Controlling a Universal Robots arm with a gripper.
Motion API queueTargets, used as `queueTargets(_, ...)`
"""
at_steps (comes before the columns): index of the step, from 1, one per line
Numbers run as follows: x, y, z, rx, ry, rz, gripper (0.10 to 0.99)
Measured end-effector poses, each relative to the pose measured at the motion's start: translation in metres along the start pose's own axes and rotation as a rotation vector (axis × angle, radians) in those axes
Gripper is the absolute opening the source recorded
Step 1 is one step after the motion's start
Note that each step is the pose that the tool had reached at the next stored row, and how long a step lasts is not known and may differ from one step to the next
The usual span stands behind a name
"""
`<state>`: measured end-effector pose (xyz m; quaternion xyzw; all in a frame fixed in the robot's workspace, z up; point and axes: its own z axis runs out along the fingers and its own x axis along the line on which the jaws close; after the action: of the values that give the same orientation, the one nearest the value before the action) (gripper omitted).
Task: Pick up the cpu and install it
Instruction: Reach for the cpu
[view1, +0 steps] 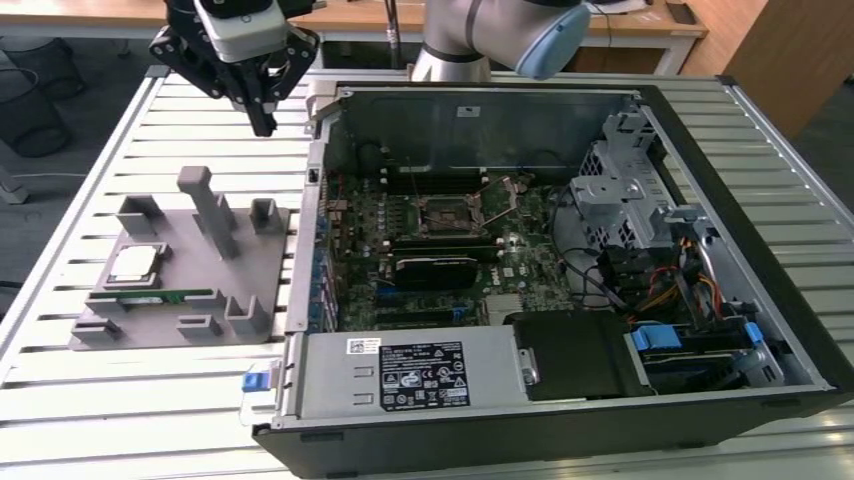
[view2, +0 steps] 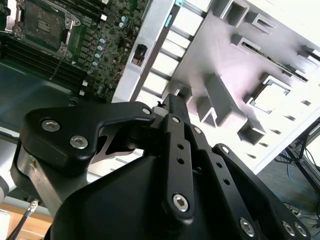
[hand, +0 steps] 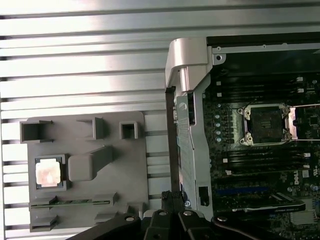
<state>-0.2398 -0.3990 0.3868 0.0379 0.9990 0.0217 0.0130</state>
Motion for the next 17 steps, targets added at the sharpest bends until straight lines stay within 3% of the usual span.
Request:
queueTargets(5, 0.0044, -0.0003, 0.0002, 0.000, 0.0000, 0.000, 0.106)
queueTargets(17, 0.0236, -0.0018, 0.0006, 0.000, 0.0005, 0.000, 0.106)
